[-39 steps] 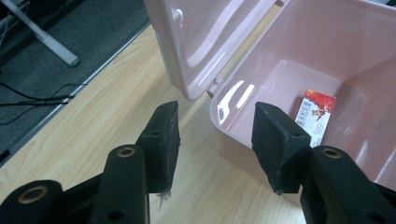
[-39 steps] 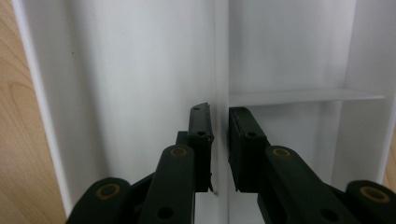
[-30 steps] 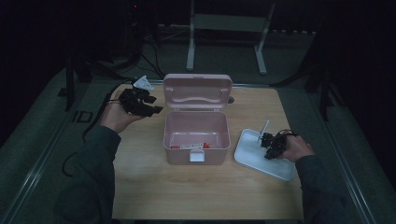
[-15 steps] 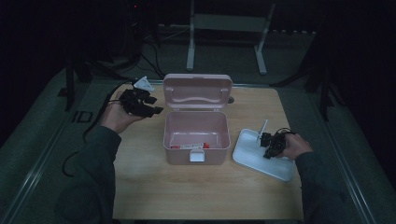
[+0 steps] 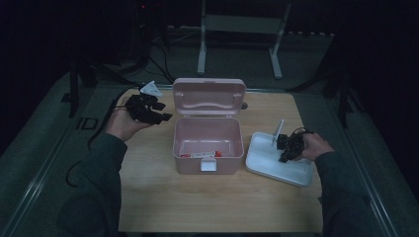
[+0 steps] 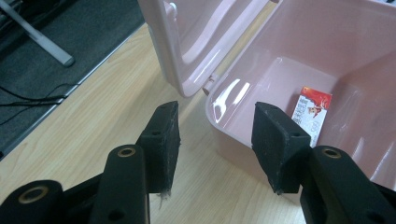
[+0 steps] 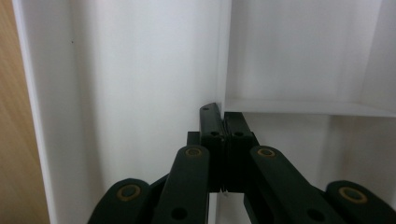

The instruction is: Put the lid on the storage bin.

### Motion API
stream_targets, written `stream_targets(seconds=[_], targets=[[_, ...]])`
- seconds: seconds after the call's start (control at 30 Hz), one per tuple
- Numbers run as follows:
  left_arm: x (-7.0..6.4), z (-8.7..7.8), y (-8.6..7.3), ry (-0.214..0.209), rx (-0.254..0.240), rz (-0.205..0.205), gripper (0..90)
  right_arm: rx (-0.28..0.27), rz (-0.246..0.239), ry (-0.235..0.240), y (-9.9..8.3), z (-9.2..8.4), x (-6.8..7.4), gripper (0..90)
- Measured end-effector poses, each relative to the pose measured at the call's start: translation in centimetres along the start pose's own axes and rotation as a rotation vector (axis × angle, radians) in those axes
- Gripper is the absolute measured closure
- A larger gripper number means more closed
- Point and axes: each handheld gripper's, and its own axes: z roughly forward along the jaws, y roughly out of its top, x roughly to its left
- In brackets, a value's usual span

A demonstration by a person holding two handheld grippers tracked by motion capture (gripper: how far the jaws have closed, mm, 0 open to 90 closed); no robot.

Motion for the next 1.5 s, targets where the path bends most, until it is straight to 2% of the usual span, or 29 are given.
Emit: stream_targets(seconds=[0.43, 0.8, 1.17, 1.5], targets=[[0.2, 0.0, 0.1, -0.003, -0.004, 0.000, 51.2, -0.022, -0.019, -0.034, 0.6, -5.4, -1.4, 89.4], [0.5, -0.3, 0.0, 0.003, -0.025, -0.013, 51.1, -0.052, -0.080, -0.061, 2.7, -9.7, -0.7, 89.4], [0.7, -0.7, -0.1, 0.006, -0.031, -0.017, 51.1, -0.040, -0.155, -0.047, 5.7, -11.0, 0.4, 89.5], [0.6, -0.6, 0.0, 0.001, -0.031, -0.019, 50.6, -0.042, -0.217, -0.021, 9.3, -10.7, 1.2, 89.5]])
